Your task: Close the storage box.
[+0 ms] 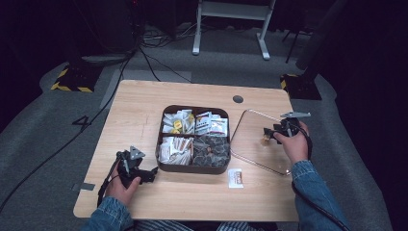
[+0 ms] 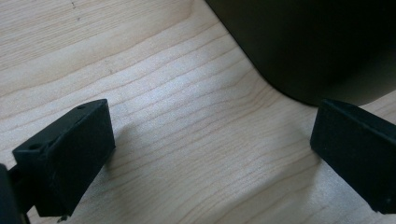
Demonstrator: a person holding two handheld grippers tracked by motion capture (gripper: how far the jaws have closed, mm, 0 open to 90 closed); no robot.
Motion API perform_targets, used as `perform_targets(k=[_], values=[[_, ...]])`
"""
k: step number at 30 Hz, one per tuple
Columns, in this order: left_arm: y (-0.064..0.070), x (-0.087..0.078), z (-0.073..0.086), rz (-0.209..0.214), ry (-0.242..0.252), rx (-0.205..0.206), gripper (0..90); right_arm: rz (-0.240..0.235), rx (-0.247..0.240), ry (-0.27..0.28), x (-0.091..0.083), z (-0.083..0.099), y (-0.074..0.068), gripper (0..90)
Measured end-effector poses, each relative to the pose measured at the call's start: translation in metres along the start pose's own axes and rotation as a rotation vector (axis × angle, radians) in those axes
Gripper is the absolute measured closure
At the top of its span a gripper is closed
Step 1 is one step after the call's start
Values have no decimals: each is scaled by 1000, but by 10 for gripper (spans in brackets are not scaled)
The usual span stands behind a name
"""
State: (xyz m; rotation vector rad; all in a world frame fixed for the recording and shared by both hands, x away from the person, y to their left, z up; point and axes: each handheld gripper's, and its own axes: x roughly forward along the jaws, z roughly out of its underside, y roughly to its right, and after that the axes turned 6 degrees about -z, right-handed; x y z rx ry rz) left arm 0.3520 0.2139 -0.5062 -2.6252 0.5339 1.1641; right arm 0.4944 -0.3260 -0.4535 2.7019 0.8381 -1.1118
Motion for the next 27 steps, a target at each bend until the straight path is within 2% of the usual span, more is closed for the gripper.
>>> perform_targets(k=[6, 11, 20, 23, 27], values=[[0, 0, 0, 0, 0, 0, 0, 0, 1, 2, 7, 6, 4, 432], [0, 0, 0, 0, -1, 0, 0, -17, 20, -29, 15, 11, 3, 440], [0, 0, 0, 0, -1, 0, 0, -16, 24, -57, 22, 19, -1, 506], [0, 0, 0, 0, -1, 0, 0, -15, 49, -75, 23, 21, -3, 563], [0, 0, 0, 0, 0, 0, 0, -11, 38, -79, 24, 21, -4, 584]])
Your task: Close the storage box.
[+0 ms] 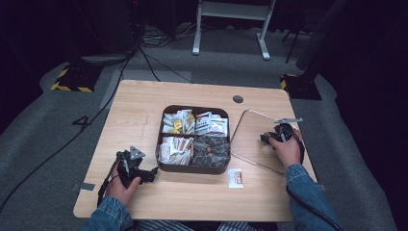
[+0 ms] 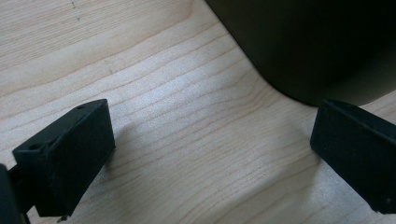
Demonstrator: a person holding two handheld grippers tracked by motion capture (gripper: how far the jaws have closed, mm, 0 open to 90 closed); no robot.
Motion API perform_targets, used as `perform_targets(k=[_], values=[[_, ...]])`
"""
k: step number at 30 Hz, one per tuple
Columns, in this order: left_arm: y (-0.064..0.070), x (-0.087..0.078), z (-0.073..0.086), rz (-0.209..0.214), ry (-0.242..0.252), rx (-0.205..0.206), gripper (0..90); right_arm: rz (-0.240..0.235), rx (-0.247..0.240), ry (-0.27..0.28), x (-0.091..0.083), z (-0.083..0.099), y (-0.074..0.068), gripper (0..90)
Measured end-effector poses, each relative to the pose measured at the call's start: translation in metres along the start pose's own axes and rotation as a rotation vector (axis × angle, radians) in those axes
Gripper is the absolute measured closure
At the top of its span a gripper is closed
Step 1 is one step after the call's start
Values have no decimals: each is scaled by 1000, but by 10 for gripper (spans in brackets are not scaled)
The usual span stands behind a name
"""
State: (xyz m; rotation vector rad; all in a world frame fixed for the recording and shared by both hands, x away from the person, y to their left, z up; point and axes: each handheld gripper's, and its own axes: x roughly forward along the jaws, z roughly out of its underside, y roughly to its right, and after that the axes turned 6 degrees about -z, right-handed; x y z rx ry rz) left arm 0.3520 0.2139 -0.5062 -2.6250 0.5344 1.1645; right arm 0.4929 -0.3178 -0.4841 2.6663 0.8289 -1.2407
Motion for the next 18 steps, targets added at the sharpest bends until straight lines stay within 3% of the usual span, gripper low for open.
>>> perform_targets(k=[11, 18], values=[[0, 0, 0, -1, 0, 0, 0, 36, -26, 8, 1, 1, -5, 594], [0, 0, 0, 1, -3, 0, 0, 60, -14, 4, -2, 1, -4, 595]])
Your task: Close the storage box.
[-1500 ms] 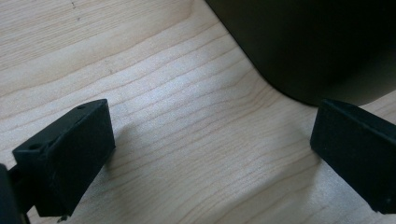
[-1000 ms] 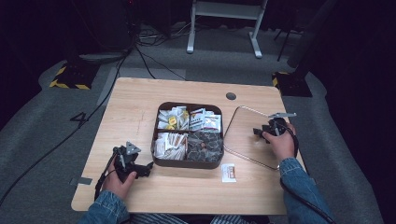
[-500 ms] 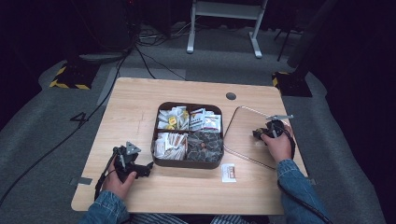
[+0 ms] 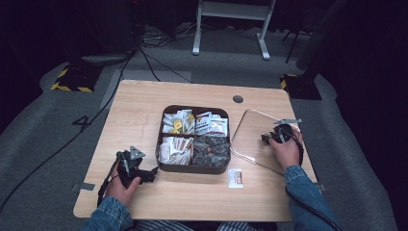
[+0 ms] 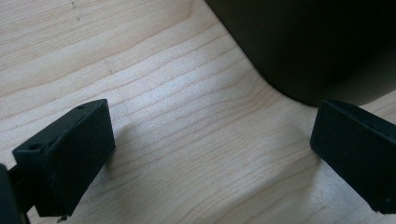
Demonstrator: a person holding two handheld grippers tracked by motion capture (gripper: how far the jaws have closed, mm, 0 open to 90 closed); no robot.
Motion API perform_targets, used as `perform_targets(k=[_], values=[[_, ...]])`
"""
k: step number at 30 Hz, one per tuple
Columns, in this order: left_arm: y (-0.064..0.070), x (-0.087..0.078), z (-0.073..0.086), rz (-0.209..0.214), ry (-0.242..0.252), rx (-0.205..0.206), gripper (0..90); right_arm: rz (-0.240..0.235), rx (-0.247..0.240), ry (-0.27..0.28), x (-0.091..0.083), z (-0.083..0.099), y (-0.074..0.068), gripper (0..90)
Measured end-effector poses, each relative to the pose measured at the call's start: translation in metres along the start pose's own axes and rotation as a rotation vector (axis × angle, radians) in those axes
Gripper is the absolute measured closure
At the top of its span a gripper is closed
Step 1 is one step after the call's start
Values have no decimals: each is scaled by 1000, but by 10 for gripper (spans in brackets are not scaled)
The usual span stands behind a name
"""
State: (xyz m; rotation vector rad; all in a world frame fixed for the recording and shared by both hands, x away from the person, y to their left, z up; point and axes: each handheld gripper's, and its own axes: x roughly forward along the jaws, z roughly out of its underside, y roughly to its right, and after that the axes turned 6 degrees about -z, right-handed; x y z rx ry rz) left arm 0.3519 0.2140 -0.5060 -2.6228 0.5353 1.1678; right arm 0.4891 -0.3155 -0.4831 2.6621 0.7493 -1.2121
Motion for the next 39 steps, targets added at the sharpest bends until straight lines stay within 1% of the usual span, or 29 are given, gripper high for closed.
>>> perform_targets(k=[4, 10, 11, 15, 24, 31, 32, 35, 39], values=[[0, 0, 0, -2, 3, -1, 0, 9, 7, 4, -6, -1, 4, 595], [0, 0, 0, 0, 0, 0, 0, -3, 9, 27, -19, -6, 7, 595], [0, 0, 0, -2, 3, -1, 0, -5, 12, 28, -22, -8, 6, 595], [0, 0, 0, -1, 3, -1, 0, -6, 0, 37, -31, -13, 4, 595], [0, 0, 0, -2, 2, 0, 0, -25, -23, 67, -51, -28, -3, 595], [1, 0, 0, -3, 1, -3, 0, -46, -37, 77, -61, -40, -12, 595], [1, 0, 0, -3, 1, -3, 0, -57, -46, 79, -64, -44, -17, 595], [1, 0, 0, -4, 0, -3, 0, -80, -52, 81, -67, -51, -26, 595], [1, 0, 0, -5, 0, -5, 0, -120, -61, 85, -68, -59, -40, 595]])
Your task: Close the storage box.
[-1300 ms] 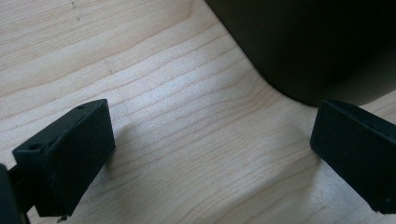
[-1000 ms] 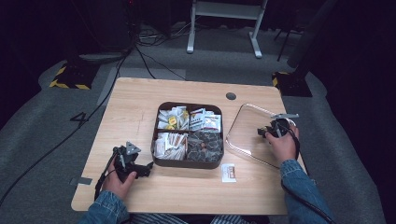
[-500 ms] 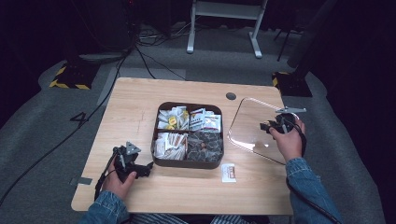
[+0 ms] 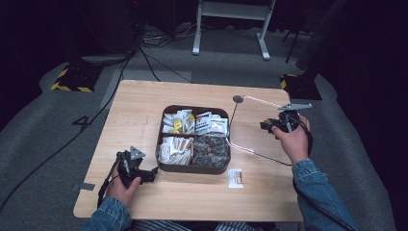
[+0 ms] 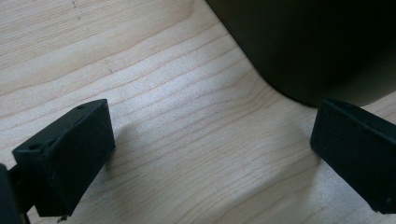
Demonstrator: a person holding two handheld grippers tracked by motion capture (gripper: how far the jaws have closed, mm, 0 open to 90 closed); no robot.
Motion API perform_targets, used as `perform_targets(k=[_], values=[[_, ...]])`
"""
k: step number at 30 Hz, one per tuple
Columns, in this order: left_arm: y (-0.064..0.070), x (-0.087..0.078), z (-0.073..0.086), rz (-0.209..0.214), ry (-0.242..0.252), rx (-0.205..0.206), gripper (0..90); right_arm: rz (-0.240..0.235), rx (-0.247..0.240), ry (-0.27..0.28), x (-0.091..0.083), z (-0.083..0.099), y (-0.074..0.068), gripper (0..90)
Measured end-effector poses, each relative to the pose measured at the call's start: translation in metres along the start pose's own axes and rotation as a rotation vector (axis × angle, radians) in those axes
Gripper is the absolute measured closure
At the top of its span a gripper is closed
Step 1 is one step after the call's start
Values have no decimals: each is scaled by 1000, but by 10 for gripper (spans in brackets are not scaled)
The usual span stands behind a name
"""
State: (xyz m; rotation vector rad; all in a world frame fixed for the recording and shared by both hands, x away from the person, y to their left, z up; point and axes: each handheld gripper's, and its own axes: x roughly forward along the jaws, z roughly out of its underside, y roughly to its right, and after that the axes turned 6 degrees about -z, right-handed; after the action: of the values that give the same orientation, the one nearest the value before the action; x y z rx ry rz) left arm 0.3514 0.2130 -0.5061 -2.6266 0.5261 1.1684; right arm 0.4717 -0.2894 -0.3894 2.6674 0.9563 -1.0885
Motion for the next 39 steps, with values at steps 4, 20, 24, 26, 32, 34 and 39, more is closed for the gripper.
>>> perform_targets(k=[4, 20, 24, 26, 32, 34, 39], values=[[0, 0, 0, -1, 0, -2, 0, -27, -18, 2, 5, -10, -15, 595], [0, 0, 0, -1, 1, -2, 0, -137, -83, -2, 28, -44, -78, 595], [0, 0, 0, 1, 1, -1, 0, -158, -99, -11, 36, -52, -94, 595], [0, 0, 0, 2, 1, -1, 0, -165, -99, -15, 41, -55, -102, 595], [0, 0, 0, 1, 1, -1, 0, -188, -106, -20, 52, -60, -119, 595], [0, 0, 0, 2, 1, 0, 0, -199, -118, -25, 60, -61, -128, 595], [0, 1, 0, 3, 2, 0, 0, -215, -131, -31, 72, -62, -141, 595]])
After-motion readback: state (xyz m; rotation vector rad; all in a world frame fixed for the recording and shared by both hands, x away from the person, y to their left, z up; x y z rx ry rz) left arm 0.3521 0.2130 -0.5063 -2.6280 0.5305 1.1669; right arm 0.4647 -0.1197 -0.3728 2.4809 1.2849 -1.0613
